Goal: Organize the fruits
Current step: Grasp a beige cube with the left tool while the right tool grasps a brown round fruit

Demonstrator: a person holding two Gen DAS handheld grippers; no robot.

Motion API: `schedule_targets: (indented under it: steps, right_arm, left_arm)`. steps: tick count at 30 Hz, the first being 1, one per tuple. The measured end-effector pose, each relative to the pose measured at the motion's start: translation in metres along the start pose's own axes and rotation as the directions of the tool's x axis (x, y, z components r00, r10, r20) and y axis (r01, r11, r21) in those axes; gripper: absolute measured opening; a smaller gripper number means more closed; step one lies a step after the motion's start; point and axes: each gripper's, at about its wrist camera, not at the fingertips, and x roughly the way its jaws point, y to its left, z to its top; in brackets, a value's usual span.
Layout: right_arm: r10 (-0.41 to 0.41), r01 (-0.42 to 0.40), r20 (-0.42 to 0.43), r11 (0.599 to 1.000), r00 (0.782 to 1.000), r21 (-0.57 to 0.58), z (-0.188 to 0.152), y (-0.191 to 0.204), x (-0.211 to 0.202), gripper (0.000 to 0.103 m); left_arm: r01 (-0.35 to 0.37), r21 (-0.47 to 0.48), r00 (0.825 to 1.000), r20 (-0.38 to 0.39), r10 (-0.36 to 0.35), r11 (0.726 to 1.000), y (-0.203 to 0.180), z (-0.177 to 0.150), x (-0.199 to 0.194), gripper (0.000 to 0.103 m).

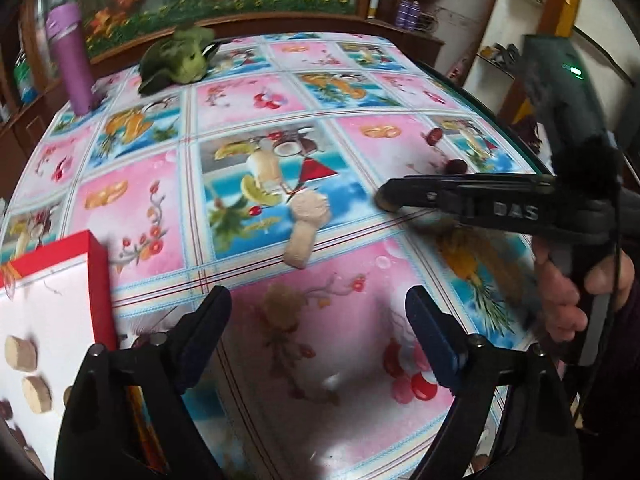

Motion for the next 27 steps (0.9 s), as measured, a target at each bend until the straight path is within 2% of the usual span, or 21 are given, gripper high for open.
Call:
schedule_targets:
  steps: [6,8,10,11,13,16,18,23,27]
  right_arm:
    - [-0.003,0.002,-0.029,0.999,1.0,-0.043,-0.001,0.006,0.005,0.021]
    - [-0.012,0.01,-0.04,0.998,0.999,-0.058,-0.002,0.007,0.006,0.027]
    - [-0.035,0.033,-0.035,0.998,0.999,-0.057,-0.002,0.007,0.006,0.037]
    - [-0.039,0.037,-0.035,0.998,0.999,-0.058,-0.002,0.007,0.006,0.038]
    - [-0.034,0.032,-0.034,0.998,0.999,-0.06,-0.002,0.007,0.007,0.038]
    - [-0.047,0.044,-0.026,0.996,0.999,-0.08,-0.002,0.011,0.009,0.038]
    - [-0.058,0.056,-0.022,0.994,0.998,-0.093,-0.002,0.013,0.012,0.038]
    - [-0.076,0.076,-0.001,0.99,0.997,-0.123,-0.003,0.018,0.014,0.037]
    - [-0.085,0.085,0.008,0.99,0.996,-0.114,-0.002,0.016,0.016,0.026]
  left_arm:
    - [-0.005,-0.024,1.0,-0.014,0.005,1.0,0.004,-0.004,0.001,0.083]
    - [-0.001,-0.033,1.0,-0.015,0.0,0.999,0.006,-0.005,0.0,0.083]
    - [0.0,-0.035,1.0,-0.02,-0.001,0.999,0.006,-0.007,0.001,0.083]
    - [-0.005,-0.036,1.0,-0.024,0.004,0.999,0.007,-0.007,0.001,0.083]
    - [-0.013,-0.045,1.0,-0.028,0.012,0.999,0.009,-0.007,0.003,0.078]
    - [-0.009,-0.063,0.999,-0.033,0.007,0.998,0.012,-0.006,0.005,0.076]
    - [-0.01,-0.065,0.999,-0.037,0.007,0.998,0.012,-0.006,0.007,0.069]
    - [-0.004,-0.068,0.999,-0.033,0.001,0.998,0.012,-0.006,0.008,0.065]
    - [-0.009,-0.066,1.0,-0.03,0.007,0.998,0.011,-0.004,0.008,0.062]
